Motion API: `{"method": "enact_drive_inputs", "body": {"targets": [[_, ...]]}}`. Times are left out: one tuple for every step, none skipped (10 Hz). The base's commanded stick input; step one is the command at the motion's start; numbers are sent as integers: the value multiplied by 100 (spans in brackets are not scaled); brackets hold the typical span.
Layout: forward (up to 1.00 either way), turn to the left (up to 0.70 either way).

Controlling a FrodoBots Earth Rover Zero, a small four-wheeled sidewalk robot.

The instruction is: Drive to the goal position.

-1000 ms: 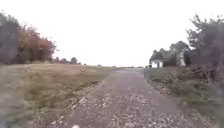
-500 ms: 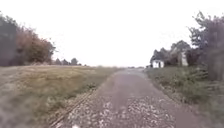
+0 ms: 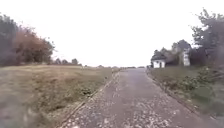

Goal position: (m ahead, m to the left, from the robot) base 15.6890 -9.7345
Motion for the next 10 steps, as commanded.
{"method": "enact_drive_inputs", "body": {"targets": [[100,-2],[100,0],[100,0],[100,0],[100,0],[100,0],[100,0],[100,0],[100,0],[100,0]]}}
